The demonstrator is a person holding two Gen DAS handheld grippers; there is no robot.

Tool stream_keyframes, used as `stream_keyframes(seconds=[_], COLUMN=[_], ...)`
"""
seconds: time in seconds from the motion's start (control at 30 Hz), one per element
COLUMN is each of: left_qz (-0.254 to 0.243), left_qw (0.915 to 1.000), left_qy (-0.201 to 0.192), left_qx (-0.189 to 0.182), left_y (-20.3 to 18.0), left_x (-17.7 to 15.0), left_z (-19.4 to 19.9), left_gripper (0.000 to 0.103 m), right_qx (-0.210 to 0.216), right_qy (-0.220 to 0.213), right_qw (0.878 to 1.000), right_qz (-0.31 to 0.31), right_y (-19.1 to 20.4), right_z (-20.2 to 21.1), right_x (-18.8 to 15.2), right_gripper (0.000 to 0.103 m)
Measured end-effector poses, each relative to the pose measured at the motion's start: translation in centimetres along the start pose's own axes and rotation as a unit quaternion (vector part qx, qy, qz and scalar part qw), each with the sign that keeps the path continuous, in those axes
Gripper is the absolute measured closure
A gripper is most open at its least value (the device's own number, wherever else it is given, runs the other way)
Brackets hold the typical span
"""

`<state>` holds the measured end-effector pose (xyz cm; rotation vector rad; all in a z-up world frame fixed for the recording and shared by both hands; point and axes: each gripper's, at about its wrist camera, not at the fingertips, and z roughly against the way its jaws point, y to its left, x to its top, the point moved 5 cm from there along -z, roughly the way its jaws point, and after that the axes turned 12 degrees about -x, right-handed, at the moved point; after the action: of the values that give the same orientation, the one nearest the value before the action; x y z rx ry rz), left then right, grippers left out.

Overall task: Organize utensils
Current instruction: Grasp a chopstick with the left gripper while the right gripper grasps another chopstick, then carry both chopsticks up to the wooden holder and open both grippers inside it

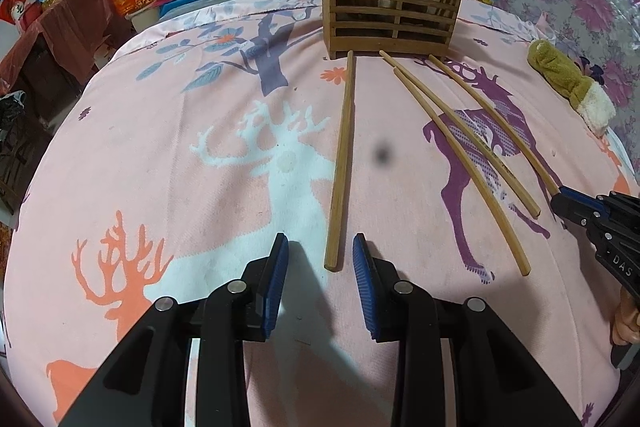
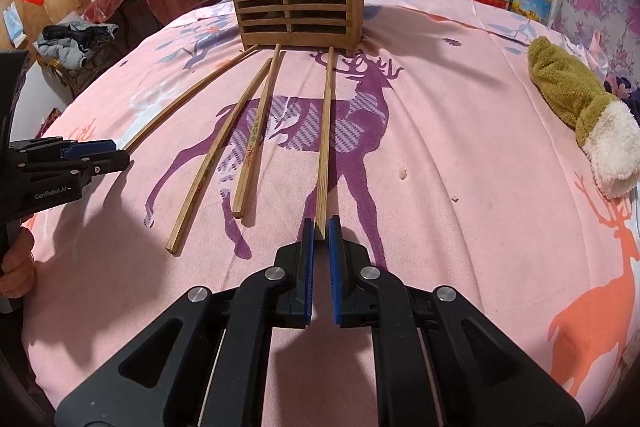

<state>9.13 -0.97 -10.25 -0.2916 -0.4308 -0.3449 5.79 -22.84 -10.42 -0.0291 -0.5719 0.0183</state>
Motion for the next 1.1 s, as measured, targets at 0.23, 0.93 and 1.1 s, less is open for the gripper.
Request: stream_keyframes(seconds=[0.23, 0.93, 1.1], left_qz=[-0.011, -0.034, -0.044], left_qw=[0.9999, 0.9921, 0.9897], left_qy=[0.003, -0.12, -0.136], left_qx=[-0.012, 0.01, 0.012], left_y=[-0.8, -2.6, -3.6], left_x=[-0.1, 2.6, 4.7], left_z=[0.0, 7.0, 9.2], left_gripper=[0.096, 0.097, 0.097], right_qx=[0.0, 0.0, 0.006], right_qy=[-0.001, -0.145, -0.177], right_qw=[1.0, 0.989, 0.983], right_qz=[0.001, -0.041, -0.055], right_y=[0.0, -1.7, -2.3], right_z=[0.0, 6.8, 9.1], right_x=[0.0, 3.0, 4.8], right_gripper=[0.096, 0.097, 0.097])
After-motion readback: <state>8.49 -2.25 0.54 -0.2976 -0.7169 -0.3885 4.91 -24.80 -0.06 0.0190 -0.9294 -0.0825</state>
